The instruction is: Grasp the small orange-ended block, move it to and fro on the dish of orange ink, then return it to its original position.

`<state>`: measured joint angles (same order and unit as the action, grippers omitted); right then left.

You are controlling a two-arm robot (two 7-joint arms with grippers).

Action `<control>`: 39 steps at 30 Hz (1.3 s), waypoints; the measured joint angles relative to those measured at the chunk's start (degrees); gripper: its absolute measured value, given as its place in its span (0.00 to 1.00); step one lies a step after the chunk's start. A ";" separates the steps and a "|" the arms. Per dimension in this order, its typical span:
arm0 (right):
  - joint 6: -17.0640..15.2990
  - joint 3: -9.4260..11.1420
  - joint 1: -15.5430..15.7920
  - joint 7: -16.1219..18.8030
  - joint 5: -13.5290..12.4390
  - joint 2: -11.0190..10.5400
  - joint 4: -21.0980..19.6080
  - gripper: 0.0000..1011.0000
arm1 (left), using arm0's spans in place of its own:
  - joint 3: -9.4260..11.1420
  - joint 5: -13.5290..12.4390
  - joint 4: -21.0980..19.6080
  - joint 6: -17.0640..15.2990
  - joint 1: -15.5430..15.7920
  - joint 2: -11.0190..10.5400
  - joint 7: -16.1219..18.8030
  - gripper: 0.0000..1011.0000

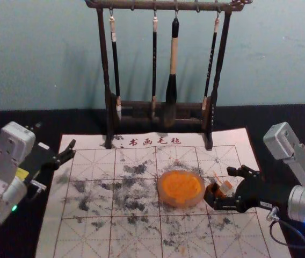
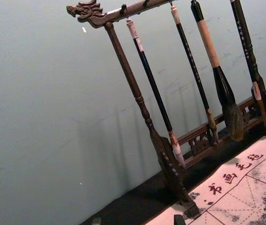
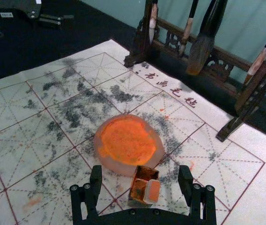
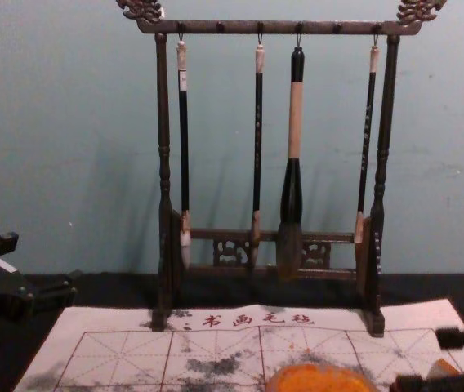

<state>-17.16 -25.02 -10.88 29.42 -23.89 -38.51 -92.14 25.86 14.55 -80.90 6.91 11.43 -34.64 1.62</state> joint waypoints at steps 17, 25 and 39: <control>11.50 9.83 9.33 -20.88 8.66 5.07 -6.30 0.99 | 0.00 0.00 0.00 0.00 0.00 0.00 0.00 0.99; 10.82 11.20 12.27 -28.46 13.82 7.80 -4.32 0.99 | 0.00 0.00 0.00 0.00 0.00 0.00 0.00 0.99; 12.52 11.97 13.21 -29.50 14.74 10.24 -0.82 0.99 | 0.00 0.00 0.00 0.00 0.00 0.00 0.00 0.99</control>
<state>-4.65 -13.05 2.34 -0.08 -9.15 -28.27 -92.96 25.86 14.55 -80.90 6.91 11.43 -34.65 1.62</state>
